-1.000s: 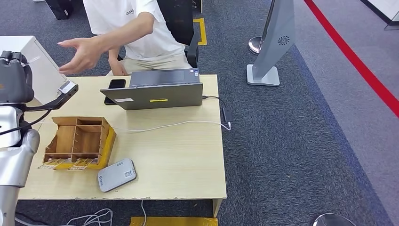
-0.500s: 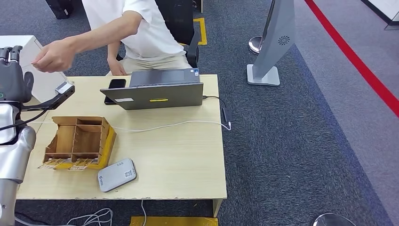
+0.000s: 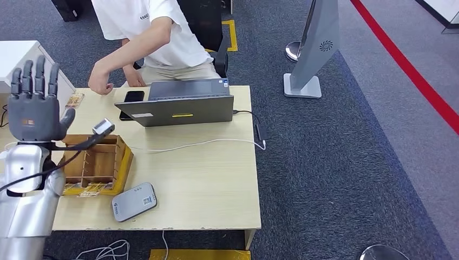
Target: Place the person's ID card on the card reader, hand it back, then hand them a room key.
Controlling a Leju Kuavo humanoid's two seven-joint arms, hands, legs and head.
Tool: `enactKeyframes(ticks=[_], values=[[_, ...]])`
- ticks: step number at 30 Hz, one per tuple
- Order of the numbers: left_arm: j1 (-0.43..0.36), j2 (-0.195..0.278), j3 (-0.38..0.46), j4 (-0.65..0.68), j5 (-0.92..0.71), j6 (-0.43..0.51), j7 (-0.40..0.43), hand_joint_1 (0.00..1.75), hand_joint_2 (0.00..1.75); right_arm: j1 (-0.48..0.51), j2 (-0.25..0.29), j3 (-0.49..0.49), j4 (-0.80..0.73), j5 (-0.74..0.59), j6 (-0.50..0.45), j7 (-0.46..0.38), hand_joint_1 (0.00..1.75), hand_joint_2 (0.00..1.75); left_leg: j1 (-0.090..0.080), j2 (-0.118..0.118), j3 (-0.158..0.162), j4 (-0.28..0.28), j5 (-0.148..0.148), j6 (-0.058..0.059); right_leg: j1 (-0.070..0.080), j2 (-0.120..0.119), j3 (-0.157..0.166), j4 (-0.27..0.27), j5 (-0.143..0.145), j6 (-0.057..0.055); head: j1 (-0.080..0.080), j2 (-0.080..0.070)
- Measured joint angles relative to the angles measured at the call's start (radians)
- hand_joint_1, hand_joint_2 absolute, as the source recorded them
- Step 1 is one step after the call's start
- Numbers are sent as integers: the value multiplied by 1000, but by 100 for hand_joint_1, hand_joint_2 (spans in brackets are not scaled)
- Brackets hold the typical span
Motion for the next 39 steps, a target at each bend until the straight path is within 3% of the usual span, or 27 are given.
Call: enactKeyframes(ticks=[4, 13, 16, 21, 23, 26, 28, 32, 39], values=[[117, -17, -13, -153, -1, -4, 34, 0, 175, 3, 0, -14, 0, -2, -2, 0, 0, 175, 0, 1, -1, 0, -1, 1, 0, 1, -1, -1, -1, 1, 0, 0], [176, -30, -16, -258, -1, 4, 20, 0, 175, 2, 0, -18, 0, -3, -4, 2, 0, 175, 1, 0, -2, 0, -1, 1, 0, 0, -1, 0, 0, 1, 0, 0], [253, -29, -24, -327, -1, 72, -45, 0, 175, 3, 1, -30, 0, -9, -12, 3, 0, 175, 0, 2, -1, 0, -1, 1, 0, 2, -1, 0, -1, 1, -1, 0], [485, -54, -30, -468, 0, 205, -261, 0, 175, 6, 2, -53, 0, -11, -21, -4, 0, 175, 0, 3, -1, 0, -4, 2, 0, 3, -1, 0, -3, 2, 0, 0], [564, -64, -30, -499, 1, 226, -287, 0, 175, 6, 2, -62, 0, -7, -21, -8, 0, 175, 0, 2, -2, 0, -6, 2, 0, 2, -1, -1, -4, 4, 0, 0], [639, -59, -30, -517, 4, 230, -263, 0, 175, 6, 2, -67, 0, -2, -22, -10, 0, 175, 0, 1, -2, 0, -6, 2, 0, 0, -1, -1, -5, 4, 0, 0], [675, -51, -29, -518, 19, 231, -269, 0, 175, 6, 2, -69, 0, -2, -24, -12, 0, 175, 0, 0, -3, 0, -6, 2, 0, 0, -1, -1, -5, 4, 0, 0], [716, -44, -8, -512, 62, 231, -362, 0, 175, 6, 2, -71, 0, 5, -28, -18, 0, 175, 0, 0, -3, 0, -5, 3, 0, 0, -1, -1, -5, 4, 0, 0], [725, -71, 130, -448, 91, 231, -582, 0, 175, 5, 2, -83, 0, 31, -32, -17, 0, 175, 1, 0, -2, 0, -4, 2, 0, 0, -1, 0, -4, 3, 0, 0]])
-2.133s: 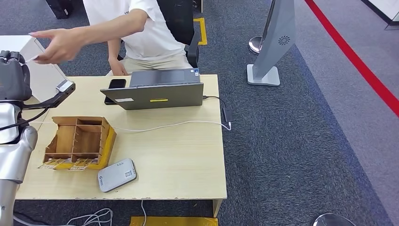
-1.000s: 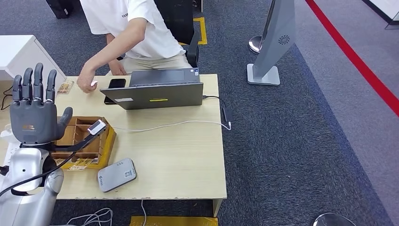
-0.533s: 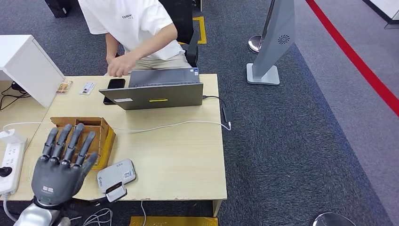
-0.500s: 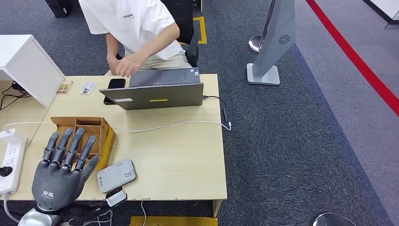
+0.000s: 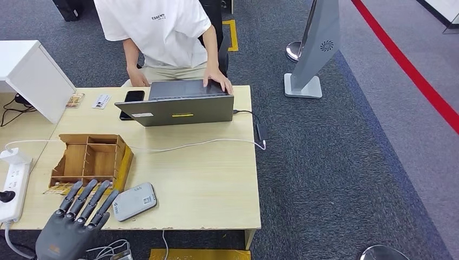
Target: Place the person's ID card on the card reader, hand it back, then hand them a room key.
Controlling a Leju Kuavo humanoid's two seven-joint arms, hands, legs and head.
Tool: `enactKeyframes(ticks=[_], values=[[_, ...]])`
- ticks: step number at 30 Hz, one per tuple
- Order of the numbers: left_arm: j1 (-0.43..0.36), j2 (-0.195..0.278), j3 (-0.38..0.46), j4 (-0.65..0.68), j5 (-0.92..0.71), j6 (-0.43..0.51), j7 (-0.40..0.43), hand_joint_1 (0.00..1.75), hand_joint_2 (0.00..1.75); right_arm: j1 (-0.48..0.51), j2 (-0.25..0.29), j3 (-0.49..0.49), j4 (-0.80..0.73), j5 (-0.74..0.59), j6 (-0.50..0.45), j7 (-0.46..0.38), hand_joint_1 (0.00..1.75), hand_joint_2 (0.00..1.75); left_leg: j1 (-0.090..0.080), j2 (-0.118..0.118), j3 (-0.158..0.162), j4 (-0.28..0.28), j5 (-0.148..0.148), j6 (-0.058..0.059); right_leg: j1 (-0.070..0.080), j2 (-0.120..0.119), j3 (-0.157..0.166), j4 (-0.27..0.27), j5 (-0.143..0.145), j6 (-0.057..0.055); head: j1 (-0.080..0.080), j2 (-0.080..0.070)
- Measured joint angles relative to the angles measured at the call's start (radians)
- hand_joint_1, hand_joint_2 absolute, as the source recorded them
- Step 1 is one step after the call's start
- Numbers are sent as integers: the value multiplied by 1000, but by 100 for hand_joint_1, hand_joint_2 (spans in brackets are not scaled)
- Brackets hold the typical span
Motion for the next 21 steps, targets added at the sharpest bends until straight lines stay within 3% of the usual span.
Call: enactKeyframes(ticks=[5, 17, 21], values=[[-4, -31, 92, 36, 5, 0, -46, 0, 175, 0, 0, -3, 0, 4, -1, 2, 0, 175, 0, 0, 0, 0, 0, 0, 0, 0, 0, 0, 0, 0, 0, 0], [-11, -57, 142, 70, 5, 0, -63, 0, 175, 0, 0, -4, 0, 5, 0, 3, 0, 175, 0, 0, 0, 0, 0, 0, 0, 0, 0, 0, 0, 0, 0, 0], [-46, -64, 198, 117, -2, 0, -90, 0, 175, -1, 0, -6, 0, 15, 0, 8, 0, 175, 0, 0, 0, 0, 0, 0, 0, 0, 0, 0, 0, 0, 0, 0]])
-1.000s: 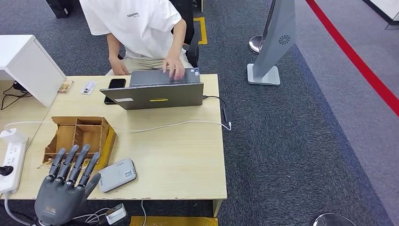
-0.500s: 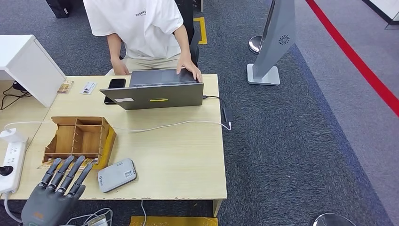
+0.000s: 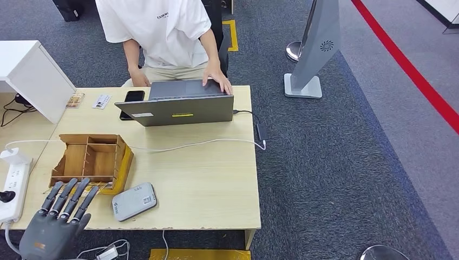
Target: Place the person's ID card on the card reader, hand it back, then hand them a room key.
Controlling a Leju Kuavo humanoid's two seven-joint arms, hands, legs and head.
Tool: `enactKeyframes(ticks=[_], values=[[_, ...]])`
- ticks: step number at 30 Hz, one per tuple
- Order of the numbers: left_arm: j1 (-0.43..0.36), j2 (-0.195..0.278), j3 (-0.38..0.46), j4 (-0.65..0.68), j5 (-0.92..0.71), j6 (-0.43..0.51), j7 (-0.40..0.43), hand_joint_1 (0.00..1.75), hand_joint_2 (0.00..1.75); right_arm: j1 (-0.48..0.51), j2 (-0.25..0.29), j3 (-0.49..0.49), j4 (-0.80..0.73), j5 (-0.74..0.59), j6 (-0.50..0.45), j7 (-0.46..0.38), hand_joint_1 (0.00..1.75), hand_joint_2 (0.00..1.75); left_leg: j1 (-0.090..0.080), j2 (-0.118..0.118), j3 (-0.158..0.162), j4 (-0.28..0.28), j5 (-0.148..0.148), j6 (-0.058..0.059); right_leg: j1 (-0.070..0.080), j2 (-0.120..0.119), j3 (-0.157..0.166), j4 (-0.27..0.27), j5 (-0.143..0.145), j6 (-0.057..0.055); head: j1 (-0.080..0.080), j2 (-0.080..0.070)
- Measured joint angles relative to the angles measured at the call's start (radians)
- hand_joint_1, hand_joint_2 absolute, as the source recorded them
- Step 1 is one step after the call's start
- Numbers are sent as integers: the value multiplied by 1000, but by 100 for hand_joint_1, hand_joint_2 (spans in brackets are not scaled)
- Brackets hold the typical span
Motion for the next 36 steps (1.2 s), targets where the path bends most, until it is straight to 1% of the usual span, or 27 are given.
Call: enactKeyframes(ticks=[5, 7, 9, 12, 16, 19, 25, 36], values=[[-77, -2, 123, 111, -17, 0, -32, 0, 175, 0, 0, -3, 0, 14, 2, 6, 0, 175, 0, 0, 0, 0, 1, -1, 0, 0, 0, 1, 1, -1, 0, 0], [-106, -2, 170, 152, -28, 0, -29, 0, 175, 0, 0, -8, 0, 20, 3, 8, 0, 175, 0, 0, 0, 0, 2, -1, 0, 0, 0, 1, 1, -1, 0, 0], [-127, -2, 201, 190, -43, 0, 6, 0, 175, 0, 0, -14, 0, 24, 6, 9, 0, 175, 0, 0, 1, 0, 2, -1, 0, 0, 0, 1, 1, -1, 0, 0], [-147, 6, 210, 246, -67, 0, 116, 0, 175, 0, 0, -19, 0, 31, 11, 11, 0, 175, 0, 0, 1, 0, 2, -1, 0, 0, 0, 1, 1, -1, 0, 0], [-173, 25, 176, 318, -85, 0, 250, 0, 175, -2, 0, -20, 0, 41, 10, 12, 0, 175, 0, 0, 1, 0, 2, -1, 0, 0, 0, 1, 1, -1, 0, 0], [-192, 39, 135, 368, -87, 0, 322, 0, 175, -2, 0, -21, 0, 46, 10, 12, 0, 175, 0, 0, 1, 0, 2, -1, 0, 0, 0, 1, 2, -2, 0, 0], [-219, 51, 70, 426, -88, 0, 362, 0, 175, -3, 0, -22, 0, 55, 12, 19, 0, 175, 0, 0, 1, 0, 2, -1, 0, 0, 0, 1, 2, -2, 0, 0], [-243, 51, -77, 453, -89, 0, 425, 0, 175, -5, 1, -22, 0, 72, 15, 26, 0, 175, 0, 1, 1, 0, 2, -1, 0, 0, 0, 1, 2, -2, 0, 0]])
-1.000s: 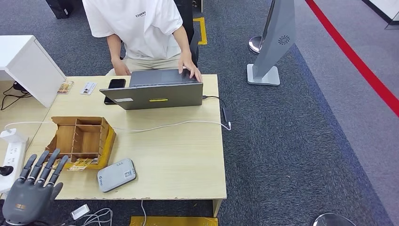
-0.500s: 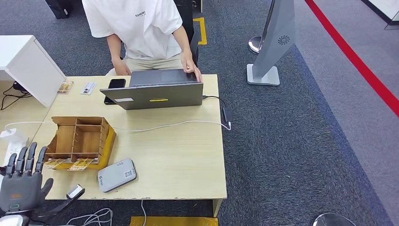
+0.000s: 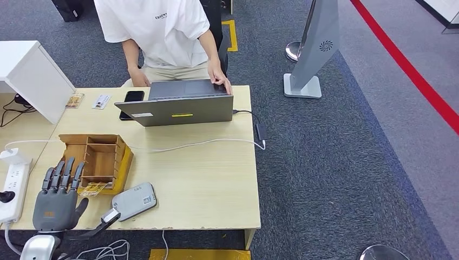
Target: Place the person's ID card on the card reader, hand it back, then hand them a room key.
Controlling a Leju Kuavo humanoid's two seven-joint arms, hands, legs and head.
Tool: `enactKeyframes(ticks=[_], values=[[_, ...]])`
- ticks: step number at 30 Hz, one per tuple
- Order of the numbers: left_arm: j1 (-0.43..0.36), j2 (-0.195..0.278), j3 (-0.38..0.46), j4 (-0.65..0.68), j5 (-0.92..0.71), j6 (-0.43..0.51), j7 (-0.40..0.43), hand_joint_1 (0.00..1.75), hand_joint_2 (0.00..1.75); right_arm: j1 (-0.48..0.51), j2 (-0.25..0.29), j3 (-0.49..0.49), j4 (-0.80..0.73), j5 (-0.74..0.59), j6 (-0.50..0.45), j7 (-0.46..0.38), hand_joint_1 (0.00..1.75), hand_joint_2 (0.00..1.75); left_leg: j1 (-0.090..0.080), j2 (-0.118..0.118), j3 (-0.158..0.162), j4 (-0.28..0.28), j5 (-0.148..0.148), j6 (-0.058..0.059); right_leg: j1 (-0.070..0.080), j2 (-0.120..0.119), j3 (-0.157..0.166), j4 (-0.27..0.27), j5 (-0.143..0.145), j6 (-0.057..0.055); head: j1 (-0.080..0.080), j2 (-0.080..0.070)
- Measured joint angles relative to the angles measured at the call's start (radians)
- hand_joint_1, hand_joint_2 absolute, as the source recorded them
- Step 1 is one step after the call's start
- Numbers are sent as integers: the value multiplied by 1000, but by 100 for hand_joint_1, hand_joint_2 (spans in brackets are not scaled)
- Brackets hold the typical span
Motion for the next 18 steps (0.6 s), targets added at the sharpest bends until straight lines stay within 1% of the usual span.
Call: enactKeyframes(ticks=[11, 18], values=[[-8, 0, -49, 5, 0, 0, 5, 0, 175, 0, 1, 0, 0, 3, 1, 0, 0, 175, 0, 0, 0, 0, 0, 0, 0, 0, 0, 0, 0, 0, 0, 0], [-17, -4, -105, 7, 0, 0, 28, 0, 175, 0, 2, -1, 0, 5, 1, 3, 0, 175, 0, 0, 0, 0, 0, 0, 0, 0, 0, 0, 0, 0, 0, 0]])
